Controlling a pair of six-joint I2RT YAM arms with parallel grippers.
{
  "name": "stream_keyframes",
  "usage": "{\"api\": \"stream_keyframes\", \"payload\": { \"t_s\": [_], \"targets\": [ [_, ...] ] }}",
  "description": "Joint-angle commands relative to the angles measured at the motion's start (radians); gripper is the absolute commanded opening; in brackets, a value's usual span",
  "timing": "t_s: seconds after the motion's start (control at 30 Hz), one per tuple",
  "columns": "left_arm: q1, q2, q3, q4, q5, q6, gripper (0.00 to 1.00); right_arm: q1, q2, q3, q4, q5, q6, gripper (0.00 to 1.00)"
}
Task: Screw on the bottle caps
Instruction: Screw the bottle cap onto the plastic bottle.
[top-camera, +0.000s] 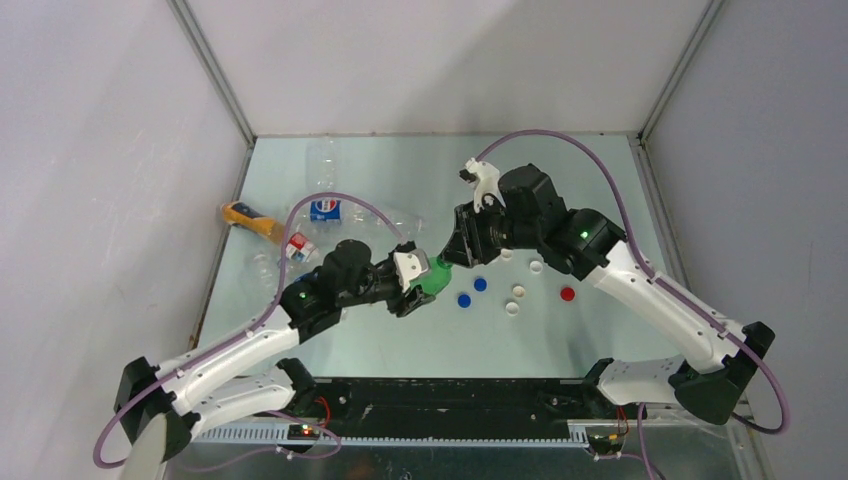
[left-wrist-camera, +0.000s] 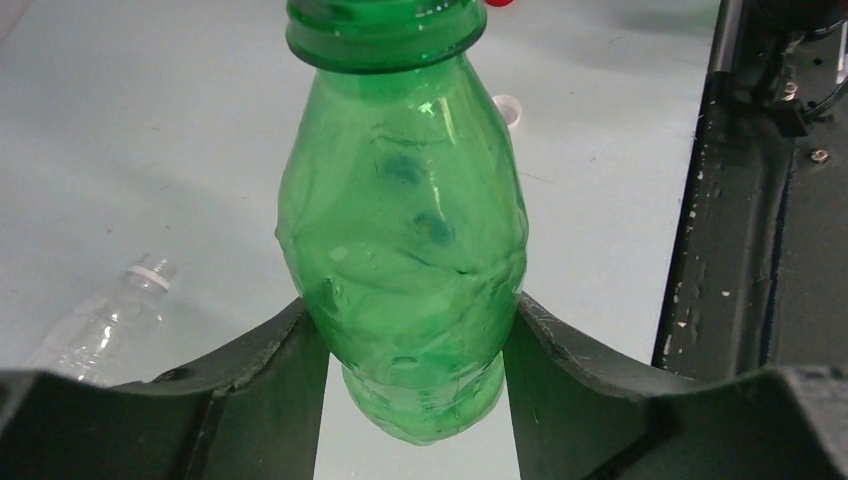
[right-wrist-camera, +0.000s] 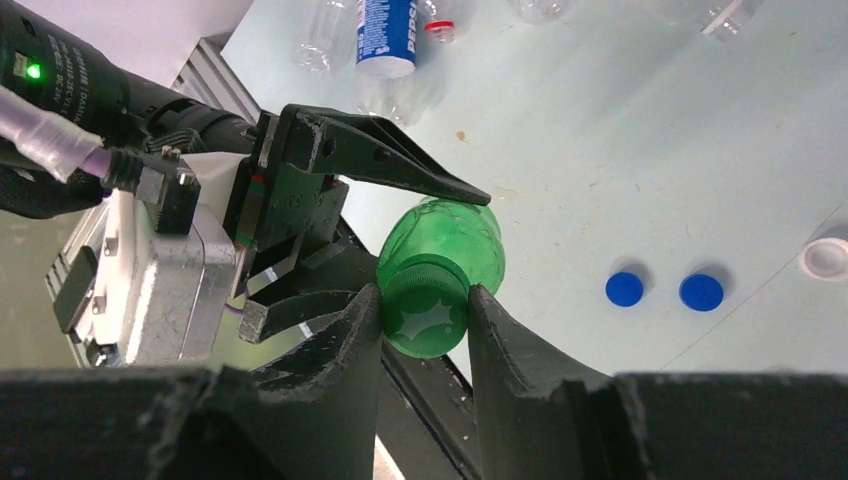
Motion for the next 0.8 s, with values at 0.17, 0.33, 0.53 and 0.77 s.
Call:
{"api": "stream_keyframes", "payload": {
  "t_s": [0.17,0.33,0.53,0.77],
  "targets": [
    [0.099,-0.012,0.161,0.088,0.287,-0.121,0.00,0.022,-0.013,-0.006,-0.109,-0.091,-0.228,0.00],
    [0.109,0.002,0.207,-0.013,0.343,-0.043,0.00,0.017,-0.015,-0.001,-0.128,-0.161,-0.288,0.00],
    [0.110,-0.010,0.190,0.081,0.307,-0.061,0.00,0.013,-0.006,0.000,-0.127,-0.153,-0.228,0.00],
    [0.094,-0.027,0.177,0.187,0.173,-0.066,0.00,0.028,0.019,0.001,-0.167,-0.006,-0.095,0.00]
  ]
}}
